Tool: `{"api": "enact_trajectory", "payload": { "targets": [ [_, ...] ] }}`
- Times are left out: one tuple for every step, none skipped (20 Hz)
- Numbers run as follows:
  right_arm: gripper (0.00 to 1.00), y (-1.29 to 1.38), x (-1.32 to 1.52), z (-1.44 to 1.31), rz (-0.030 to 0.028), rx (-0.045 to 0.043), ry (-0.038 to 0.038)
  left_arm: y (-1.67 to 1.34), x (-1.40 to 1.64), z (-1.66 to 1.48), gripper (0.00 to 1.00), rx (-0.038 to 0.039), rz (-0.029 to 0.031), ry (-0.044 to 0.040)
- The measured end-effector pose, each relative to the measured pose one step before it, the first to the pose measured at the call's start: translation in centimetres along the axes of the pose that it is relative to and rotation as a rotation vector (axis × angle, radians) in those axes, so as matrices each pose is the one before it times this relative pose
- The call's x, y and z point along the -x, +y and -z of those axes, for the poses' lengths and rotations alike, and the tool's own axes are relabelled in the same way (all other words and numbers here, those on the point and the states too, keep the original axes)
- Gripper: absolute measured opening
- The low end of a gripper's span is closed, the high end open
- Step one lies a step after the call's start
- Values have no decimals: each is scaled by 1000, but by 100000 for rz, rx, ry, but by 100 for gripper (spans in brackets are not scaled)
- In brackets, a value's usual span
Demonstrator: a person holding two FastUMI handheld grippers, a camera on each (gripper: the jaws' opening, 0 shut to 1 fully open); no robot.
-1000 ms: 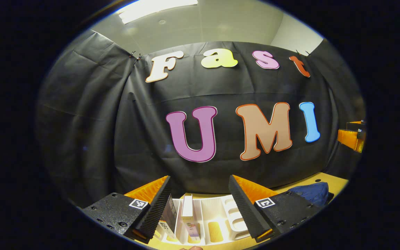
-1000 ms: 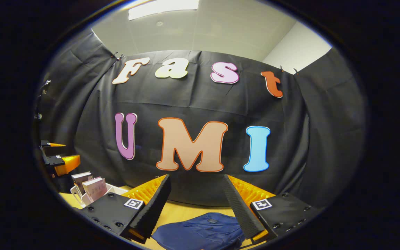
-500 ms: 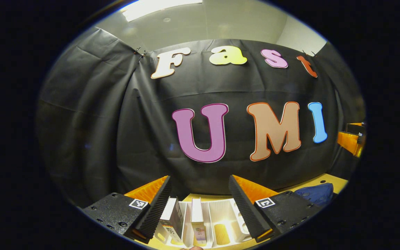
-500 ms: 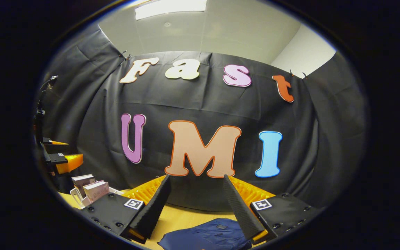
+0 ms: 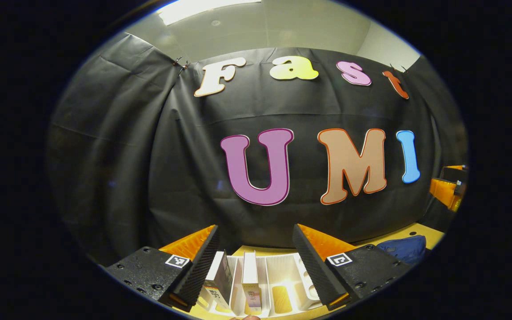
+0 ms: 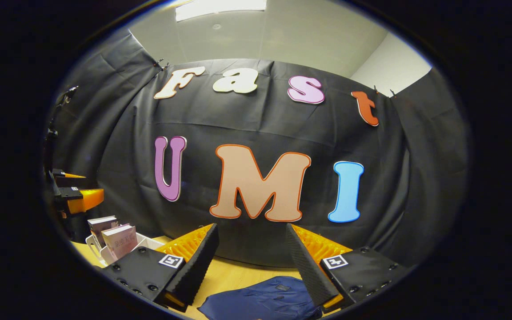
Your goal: Open the schoolbag, grab two books from the bookshelf and put them into the schoolbag.
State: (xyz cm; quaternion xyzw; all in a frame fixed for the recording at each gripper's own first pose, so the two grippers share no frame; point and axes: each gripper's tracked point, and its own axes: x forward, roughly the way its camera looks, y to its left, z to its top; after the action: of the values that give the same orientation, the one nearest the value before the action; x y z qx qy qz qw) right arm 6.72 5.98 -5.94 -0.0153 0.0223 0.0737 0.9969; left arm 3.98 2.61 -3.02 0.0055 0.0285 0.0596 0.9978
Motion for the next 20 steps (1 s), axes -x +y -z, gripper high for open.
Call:
{"api": "enact_trajectory", "payload": {
  "targets": [
    [97,274,34,353,-983,599,676,-8,-23,180,95,305,-81,600],
    [97,238,-10,343,-864,945,788,120,135,133,95,164,-112,513],
    [97,145,59,629,-1347,1209,774,29,64,82,99,70,-129,212],
    [100,353,97,572,-1751,1512,965,44,25,24,96,-42,-152,0],
    [97,546,1,594,-1951,1515,907,47,7,16,96,-258,-179,75],
    [98,503,20,451,-1938,1440,611,90,-125,-16,96,-385,-270,91],
    [100,271,144,482,-1700,1694,465,53,-47,-30,96,-304,-159,-9],
    [100,404,95,486,-1663,1955,527,255,160,60,96,-142,-239,203],
    [100,515,-71,673,-1803,2201,1118,45,5,65,96,-88,-104,140],
    [98,683,29,785,-2450,2067,1215,136,44,70,96,-72,-237,137],
    [100,751,93,901,-2510,2194,1674,19,-55,0,96,-74,-61,263],
    [98,752,390,887,-2537,2188,1712,14,-13,-32,99,-105,-38,261],
    [100,730,-238,1184,-2220,2398,1929,183,11,-27,96,-56,-100,69],
    [100,609,-56,996,-1984,2291,1976,54,74,175,96,-90,-119,84],
    [100,758,-160,999,-1953,1974,1949,28,28,-6,96,-135,-164,16],
    [100,637,-149,876,-1733,1768,1985,165,66,-34,96,-70,3,91],
    [100,721,80,969,-1758,1675,1842,82,21,10,96,-63,-155,125],
    [100,648,-41,921,-1525,1858,1854,61,-10,122,99,-42,-149,162],
    [100,593,13,1077,-1411,2163,1816,199,4,75,96,-52,-316,251],
    [100,569,-29,833,-1443,2176,1209,134,-73,84,96,-91,-325,449]
  ]
}}
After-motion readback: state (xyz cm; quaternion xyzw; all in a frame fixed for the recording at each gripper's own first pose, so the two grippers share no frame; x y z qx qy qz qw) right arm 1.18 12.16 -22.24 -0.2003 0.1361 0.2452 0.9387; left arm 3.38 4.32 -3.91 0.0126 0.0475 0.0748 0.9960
